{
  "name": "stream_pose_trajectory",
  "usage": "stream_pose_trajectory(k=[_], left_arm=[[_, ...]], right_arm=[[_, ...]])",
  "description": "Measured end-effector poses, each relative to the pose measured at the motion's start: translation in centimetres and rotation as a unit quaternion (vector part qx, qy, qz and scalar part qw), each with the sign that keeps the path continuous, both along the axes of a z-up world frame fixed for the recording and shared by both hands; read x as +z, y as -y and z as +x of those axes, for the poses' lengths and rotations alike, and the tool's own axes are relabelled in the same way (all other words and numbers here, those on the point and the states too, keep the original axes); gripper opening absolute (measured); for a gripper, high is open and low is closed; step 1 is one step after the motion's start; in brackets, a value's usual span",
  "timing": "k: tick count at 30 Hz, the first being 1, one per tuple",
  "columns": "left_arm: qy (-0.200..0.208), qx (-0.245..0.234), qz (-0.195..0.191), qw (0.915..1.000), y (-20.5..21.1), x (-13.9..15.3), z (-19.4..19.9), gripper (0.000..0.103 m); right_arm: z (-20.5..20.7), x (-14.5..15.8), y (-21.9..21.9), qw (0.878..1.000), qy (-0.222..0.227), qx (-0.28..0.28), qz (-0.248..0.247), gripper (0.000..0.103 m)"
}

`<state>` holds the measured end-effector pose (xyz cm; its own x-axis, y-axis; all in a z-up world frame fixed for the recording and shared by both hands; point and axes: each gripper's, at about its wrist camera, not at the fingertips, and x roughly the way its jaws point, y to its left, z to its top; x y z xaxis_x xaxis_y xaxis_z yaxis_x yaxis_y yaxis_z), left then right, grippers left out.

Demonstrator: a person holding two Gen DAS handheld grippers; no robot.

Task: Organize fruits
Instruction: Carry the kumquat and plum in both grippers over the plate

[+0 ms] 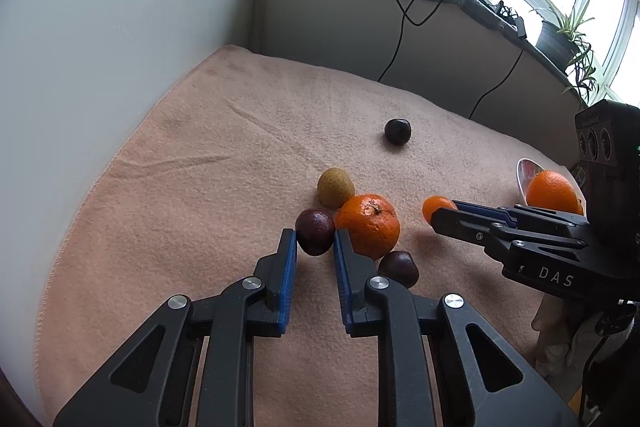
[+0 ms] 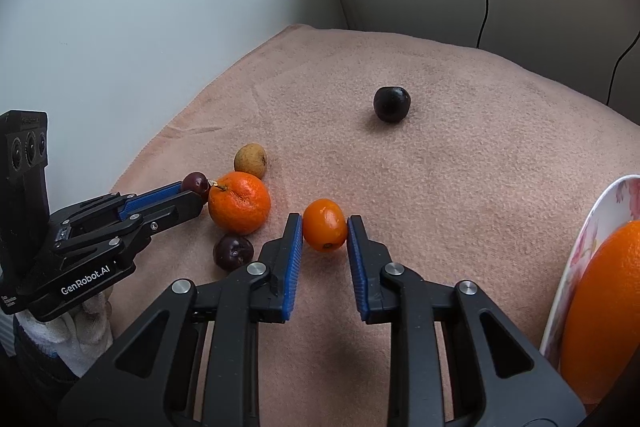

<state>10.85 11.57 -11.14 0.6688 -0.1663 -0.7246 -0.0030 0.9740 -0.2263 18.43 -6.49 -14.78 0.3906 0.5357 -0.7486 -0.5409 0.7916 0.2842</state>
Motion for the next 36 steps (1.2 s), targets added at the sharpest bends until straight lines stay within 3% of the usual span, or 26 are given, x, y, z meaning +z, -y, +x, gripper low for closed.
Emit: stream_pose_trajectory(k=[17,36], left_arm=[[0.049,-0.029,-0.005,0.9984,3.2,4.2,-1.5,0.017],[0.078,-0.104,-0.019,0.9913,11.4,6.8,-0.5,0.017]], right_arm=[[-3.1,5.1,5.2,0.998,0.046,-0.024,0.028,0.023],[-5.0,8.3,14.2,0.991,0.082,-0.093,0.041,0.023]])
